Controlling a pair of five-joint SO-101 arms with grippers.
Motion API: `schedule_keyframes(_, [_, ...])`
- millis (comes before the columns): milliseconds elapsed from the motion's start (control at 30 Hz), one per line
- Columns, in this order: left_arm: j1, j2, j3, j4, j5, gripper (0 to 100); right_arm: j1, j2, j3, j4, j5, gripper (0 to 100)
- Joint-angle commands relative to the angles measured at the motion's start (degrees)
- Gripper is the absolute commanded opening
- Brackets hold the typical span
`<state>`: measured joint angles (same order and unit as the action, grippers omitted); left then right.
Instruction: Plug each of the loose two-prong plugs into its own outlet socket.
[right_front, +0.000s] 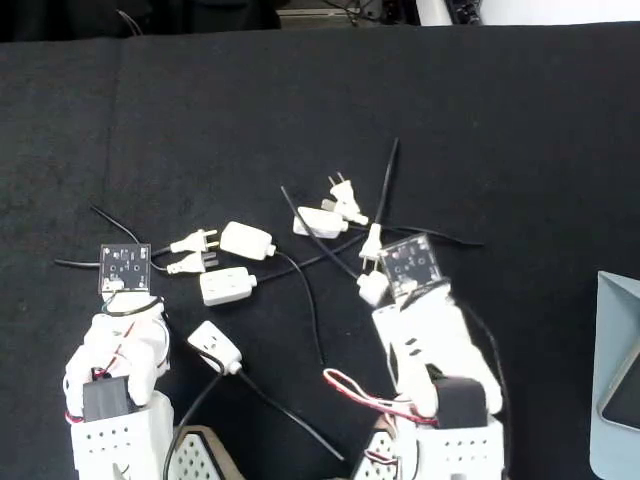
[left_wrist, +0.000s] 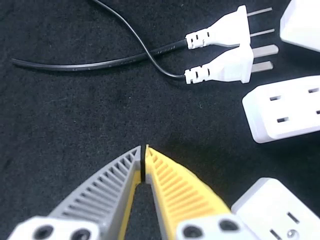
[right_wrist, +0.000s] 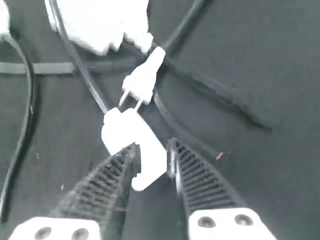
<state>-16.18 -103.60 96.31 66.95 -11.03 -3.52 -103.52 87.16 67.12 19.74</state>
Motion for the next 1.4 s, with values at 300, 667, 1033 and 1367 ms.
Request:
schedule_keyframes(300, [-0.04,-0.53,1.10,-1.14,-0.35,3,-4.84,35.65,-25.01,-6.86,-4.31,9.1])
schedule_keyframes(667, [-0.04,-0.53,1.10,-1.14,-0.44,3,-5.19,77.58,-47.78,-9.67,-15.38,9.3])
schedule_keyframes(1033, [-0.04,-0.53,1.10,-1.14,-0.44,3,-5.01,104.13,-62.99,-7.47,-21.10,16.0])
schedule_keyframes(1367, [-0.04,-0.53,1.10,-1.14,-0.44,3,-3.34,111.08,-66.15,-6.95,-21.01,15.9])
